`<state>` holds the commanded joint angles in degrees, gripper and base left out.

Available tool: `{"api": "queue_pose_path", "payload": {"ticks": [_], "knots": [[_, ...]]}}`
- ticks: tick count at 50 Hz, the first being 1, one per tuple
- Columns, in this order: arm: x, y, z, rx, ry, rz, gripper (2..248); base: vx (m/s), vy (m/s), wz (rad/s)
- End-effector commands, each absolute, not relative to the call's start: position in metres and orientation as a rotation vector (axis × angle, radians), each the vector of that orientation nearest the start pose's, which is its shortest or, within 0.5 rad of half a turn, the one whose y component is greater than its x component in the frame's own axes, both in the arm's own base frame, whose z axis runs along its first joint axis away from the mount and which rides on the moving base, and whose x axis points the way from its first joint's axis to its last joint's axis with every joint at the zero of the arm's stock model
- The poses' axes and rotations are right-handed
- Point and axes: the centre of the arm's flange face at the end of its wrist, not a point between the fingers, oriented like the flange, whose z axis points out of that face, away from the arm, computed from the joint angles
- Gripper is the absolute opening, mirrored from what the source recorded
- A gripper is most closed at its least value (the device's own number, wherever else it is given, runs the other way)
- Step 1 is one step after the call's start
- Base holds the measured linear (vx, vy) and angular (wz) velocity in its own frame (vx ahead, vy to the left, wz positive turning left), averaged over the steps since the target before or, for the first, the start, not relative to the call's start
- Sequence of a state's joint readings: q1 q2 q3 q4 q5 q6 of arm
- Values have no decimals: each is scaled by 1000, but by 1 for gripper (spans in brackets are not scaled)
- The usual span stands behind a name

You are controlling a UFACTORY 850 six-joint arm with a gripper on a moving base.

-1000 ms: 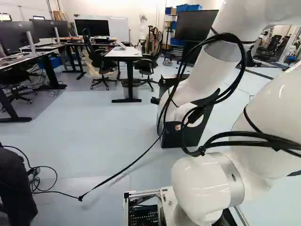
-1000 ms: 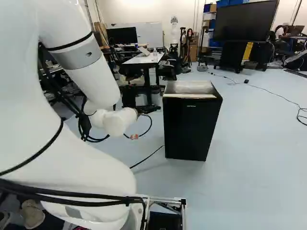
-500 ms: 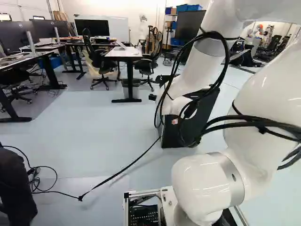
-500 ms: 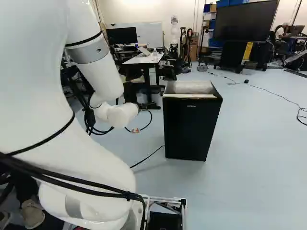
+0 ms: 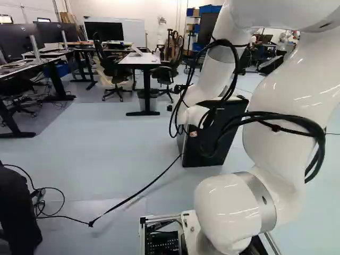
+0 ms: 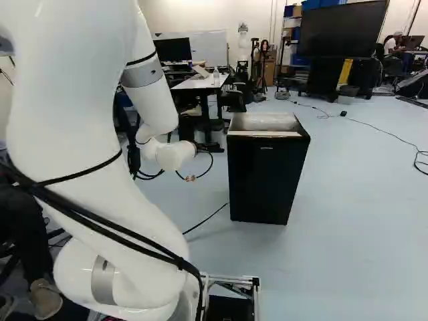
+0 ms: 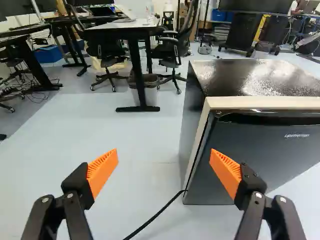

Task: Open the fridge door

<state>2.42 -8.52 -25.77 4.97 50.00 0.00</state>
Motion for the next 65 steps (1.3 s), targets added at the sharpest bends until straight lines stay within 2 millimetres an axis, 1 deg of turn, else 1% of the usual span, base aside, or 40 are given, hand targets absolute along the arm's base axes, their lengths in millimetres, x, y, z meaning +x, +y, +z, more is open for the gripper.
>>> {"api": "queue_pose_path", "payload": {"ticks": [20,30,46,65], "knots": [[433,10,332,-2665,228,-1704,247,0,0,0],[438,10,331,-2672,311,-1706,247,0,0,0],[441,10,330,-2673,439,-1716,247,0,0,0],[446,16,330,-2662,577,-1730,247,0,0,0]]}}
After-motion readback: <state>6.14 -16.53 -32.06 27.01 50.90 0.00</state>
